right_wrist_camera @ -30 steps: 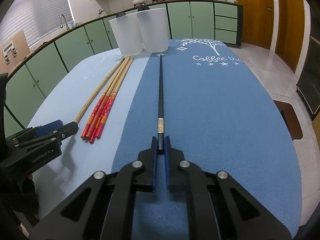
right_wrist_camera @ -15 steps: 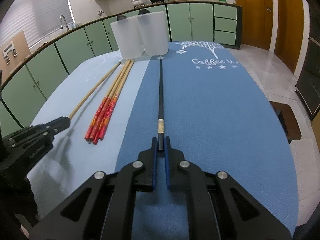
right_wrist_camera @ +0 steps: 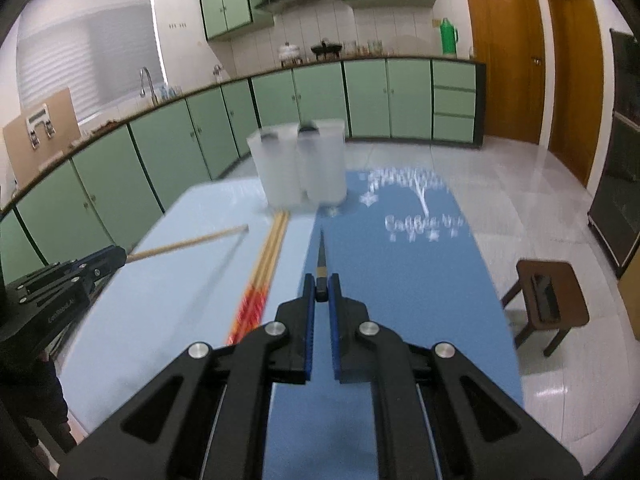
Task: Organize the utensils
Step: 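Carry both chopsticks to the white holder and drop them in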
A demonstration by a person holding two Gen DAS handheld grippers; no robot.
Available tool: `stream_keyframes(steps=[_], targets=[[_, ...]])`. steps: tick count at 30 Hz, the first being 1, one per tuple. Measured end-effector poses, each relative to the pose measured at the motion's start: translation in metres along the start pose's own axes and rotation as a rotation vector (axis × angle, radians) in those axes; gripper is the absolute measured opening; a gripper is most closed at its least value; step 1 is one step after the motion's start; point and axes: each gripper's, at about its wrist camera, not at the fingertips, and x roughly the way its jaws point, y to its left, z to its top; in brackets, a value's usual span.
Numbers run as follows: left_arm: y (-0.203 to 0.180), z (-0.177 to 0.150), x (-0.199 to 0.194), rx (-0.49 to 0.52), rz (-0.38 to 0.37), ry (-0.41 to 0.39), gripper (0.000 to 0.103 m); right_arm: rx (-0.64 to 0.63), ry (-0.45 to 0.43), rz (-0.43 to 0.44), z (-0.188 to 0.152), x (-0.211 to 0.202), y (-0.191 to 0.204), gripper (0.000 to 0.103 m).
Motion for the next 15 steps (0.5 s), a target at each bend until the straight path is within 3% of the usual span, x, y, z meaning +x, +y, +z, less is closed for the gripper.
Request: stream_keyframes(steps=[7,15], targets=[[0.001,0.045,-0.011,0.002,-0.033,-0.086,0.007,-0.004,-0.061,0.037,0.055,-0.013,0.004,0.006],[0.002,0.076,-0.003,-0.009,-0.064,-0.119,0.006,0.046,-0.040,0.103,0.099,0.000,0.000,0.006]])
